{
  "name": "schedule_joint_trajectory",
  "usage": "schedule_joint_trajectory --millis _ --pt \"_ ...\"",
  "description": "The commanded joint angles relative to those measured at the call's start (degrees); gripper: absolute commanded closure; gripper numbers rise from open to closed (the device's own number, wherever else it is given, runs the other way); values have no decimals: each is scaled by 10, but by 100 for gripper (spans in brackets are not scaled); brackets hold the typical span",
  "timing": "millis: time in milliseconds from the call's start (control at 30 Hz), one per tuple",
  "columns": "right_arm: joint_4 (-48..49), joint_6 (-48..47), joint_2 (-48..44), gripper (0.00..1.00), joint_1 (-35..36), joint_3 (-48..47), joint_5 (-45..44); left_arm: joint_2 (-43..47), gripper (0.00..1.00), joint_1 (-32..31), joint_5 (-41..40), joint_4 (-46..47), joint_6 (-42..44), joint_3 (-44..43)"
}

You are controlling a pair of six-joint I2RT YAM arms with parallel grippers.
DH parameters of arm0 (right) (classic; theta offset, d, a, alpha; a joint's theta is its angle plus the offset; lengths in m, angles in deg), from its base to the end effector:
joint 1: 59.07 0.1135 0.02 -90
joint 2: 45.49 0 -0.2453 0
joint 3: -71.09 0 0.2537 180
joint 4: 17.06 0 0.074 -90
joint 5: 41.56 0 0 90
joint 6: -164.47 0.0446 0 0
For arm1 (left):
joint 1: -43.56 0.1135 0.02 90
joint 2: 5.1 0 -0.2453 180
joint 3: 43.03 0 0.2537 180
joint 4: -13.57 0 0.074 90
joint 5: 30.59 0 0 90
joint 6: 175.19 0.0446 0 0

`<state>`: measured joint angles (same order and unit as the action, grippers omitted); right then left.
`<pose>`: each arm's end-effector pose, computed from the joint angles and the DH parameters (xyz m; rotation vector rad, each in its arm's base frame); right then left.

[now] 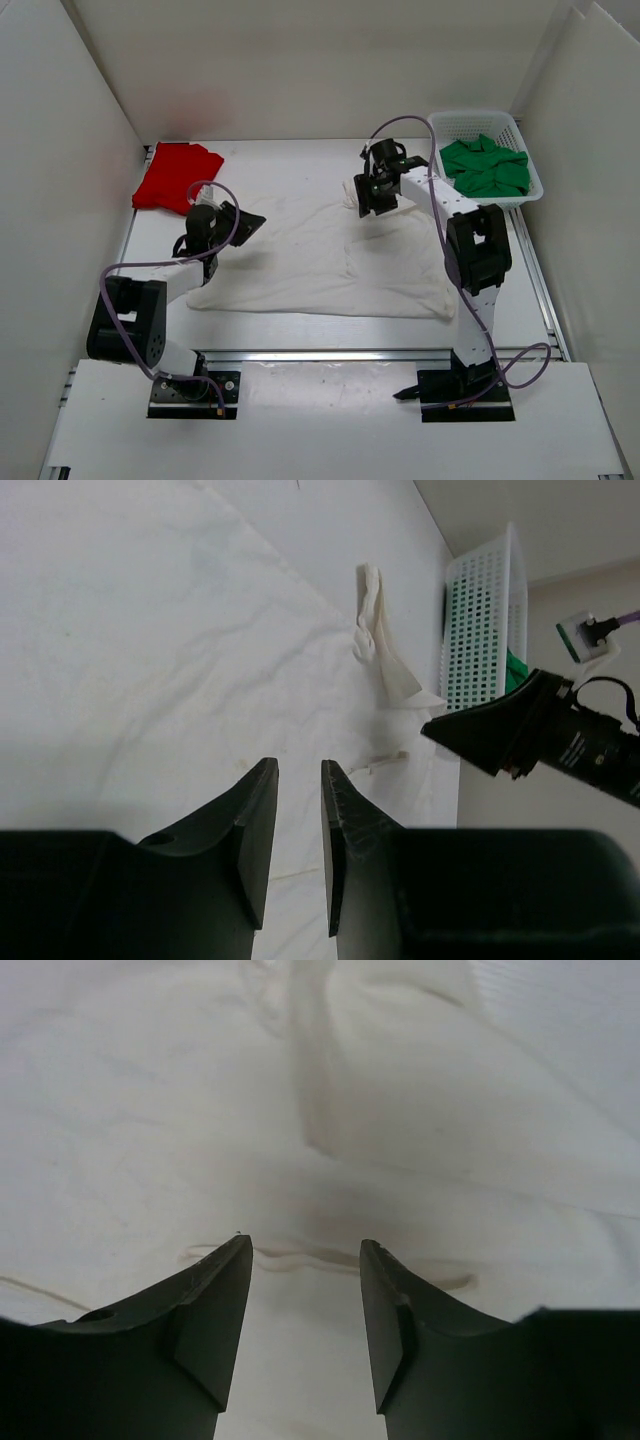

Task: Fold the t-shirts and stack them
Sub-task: Grap the side of the flattened tshirt furthest away from the robot with both arms

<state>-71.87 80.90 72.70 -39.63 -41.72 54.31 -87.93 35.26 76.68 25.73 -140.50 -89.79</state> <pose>0.4203 0.1532 0.2032 -0.3352 2.6212 0.2895 0.2960 -0.0566 0.1603 -0.6487 2.0128 -0.9931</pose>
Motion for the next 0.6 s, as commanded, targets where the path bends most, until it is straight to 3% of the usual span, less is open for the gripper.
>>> schedule_joint_trajectory --millis 0,267,433,567 --pt "101 3 -52 54 5 27 19 -11 65 7 -10 -25 13 -38" --pt "91 -9 24 55 2 -32 7 -60 59 57 -32 -96 50 -125" --pt "87 -5 51 67 -2 -71 39 -108 51 78 -59 -146 92 -193" --pt "61 -15 71 66 7 -90 32 -155 49 100 -80 -212 141 -251"
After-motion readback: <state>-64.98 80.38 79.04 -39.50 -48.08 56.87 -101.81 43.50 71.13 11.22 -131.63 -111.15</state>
